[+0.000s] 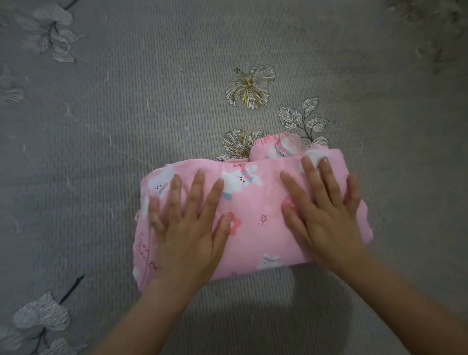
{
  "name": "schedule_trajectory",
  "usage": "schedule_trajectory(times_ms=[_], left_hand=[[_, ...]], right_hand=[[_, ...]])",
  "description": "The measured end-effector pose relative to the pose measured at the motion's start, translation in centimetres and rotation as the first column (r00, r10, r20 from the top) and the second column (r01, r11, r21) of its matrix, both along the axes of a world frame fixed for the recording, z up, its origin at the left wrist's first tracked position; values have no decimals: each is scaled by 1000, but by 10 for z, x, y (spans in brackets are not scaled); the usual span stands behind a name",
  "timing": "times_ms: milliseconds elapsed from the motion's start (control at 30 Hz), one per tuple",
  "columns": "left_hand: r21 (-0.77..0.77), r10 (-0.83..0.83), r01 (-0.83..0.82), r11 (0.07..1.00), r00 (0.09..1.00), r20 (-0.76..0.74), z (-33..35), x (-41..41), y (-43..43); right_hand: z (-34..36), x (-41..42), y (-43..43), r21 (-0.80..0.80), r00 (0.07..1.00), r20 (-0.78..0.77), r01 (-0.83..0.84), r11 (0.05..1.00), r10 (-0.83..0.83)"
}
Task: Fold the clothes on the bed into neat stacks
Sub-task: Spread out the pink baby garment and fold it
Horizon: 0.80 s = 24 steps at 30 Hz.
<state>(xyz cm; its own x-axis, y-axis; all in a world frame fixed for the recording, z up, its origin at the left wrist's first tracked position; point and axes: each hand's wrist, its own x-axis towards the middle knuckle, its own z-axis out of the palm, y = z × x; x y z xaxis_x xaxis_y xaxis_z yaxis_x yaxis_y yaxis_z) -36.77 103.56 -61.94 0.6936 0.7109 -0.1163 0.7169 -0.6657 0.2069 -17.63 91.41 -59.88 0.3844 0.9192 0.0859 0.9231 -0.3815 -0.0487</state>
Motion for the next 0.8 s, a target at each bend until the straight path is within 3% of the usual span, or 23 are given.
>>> schedule_trajectory(times_ms=[100, 233, 400, 500, 567, 667, 733, 800], left_hand=[[-55, 117, -119, 991, 993, -25, -8, 5, 4], [-146, 274, -279, 949, 960, -53, -27, 8, 12], [-210, 362, -358, 910, 932, -21, -44, 12, 12], [-288, 529, -519, 805, 847, -47, -51, 13, 22], [-348, 620, -608, 714, 779, -90, -54, 12, 32], [-412, 685, -672, 615, 715, -143, -53, 14, 43], [-455, 743, -715, 530, 651, -156, -49, 16, 48], [-479, 797, -745, 464, 587, -141, -46, 16, 52]], right_hand=[[-16, 12, 20, -126, 989, -107, 85, 988, -99], [-37, 26, 45, -216, 966, -134, 191, 958, -223], [-45, 49, 45, -117, 847, -506, 118, 986, -161], [-44, 68, 33, -123, 871, -463, 119, 985, -163], [-46, 77, 28, -196, 844, -408, 290, 937, -347], [-47, 81, 25, -321, 613, -444, 571, 755, -653], [-49, 80, 24, -348, 471, -510, 652, 674, -720], [-50, 78, 23, -334, 384, -587, 687, 645, -713]])
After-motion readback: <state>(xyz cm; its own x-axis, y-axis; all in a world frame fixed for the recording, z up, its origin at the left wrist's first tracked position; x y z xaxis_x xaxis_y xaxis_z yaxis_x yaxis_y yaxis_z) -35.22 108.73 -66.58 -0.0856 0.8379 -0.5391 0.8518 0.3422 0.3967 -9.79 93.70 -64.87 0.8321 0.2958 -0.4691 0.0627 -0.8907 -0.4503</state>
